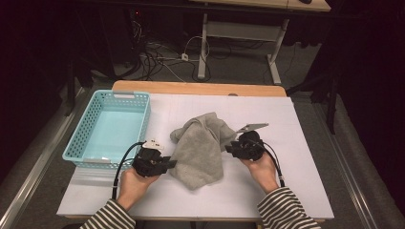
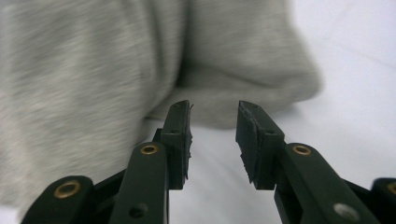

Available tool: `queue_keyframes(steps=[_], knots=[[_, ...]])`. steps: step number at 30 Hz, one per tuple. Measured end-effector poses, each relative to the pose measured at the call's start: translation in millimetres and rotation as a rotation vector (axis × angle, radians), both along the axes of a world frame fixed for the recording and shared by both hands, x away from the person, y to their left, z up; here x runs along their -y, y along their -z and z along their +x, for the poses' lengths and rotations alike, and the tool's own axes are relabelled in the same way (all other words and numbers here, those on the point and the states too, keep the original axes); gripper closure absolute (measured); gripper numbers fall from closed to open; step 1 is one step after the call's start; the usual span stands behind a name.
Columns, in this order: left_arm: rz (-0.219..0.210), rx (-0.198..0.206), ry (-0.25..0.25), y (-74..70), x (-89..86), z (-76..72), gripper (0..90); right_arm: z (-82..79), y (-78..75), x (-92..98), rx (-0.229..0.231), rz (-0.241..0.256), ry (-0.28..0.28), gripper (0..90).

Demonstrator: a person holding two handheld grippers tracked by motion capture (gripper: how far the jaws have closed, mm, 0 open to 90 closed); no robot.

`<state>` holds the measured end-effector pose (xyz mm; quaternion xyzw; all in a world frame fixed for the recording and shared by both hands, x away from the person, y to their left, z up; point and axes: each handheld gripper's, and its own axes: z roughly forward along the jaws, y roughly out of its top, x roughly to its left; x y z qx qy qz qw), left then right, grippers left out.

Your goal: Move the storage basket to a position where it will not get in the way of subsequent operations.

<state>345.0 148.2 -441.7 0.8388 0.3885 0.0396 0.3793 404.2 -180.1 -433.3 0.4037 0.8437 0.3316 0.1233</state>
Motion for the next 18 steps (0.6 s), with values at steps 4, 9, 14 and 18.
queue_keyframes(steps=[4,9,14,18], knots=[[-0.022,0.038,0.008,-8.2,0.7,-8.4,60.6,-3.3,6.0,-14.8,-0.017,-0.015,-0.047,65.1],[-0.056,0.025,0.04,-11.5,7.5,-14.1,52.7,-7.4,7.8,-30.7,-0.024,-0.013,-0.092,65.1],[0.023,0.011,0.059,-1.7,22.5,-12.0,46.9,-9.9,10.2,-43.4,-0.028,-0.03,-0.117,65.0],[0.072,-0.012,0.052,9.7,29.8,-5.7,44.3,-11.5,10.7,-55.3,-0.035,-0.03,-0.133,63.5]])
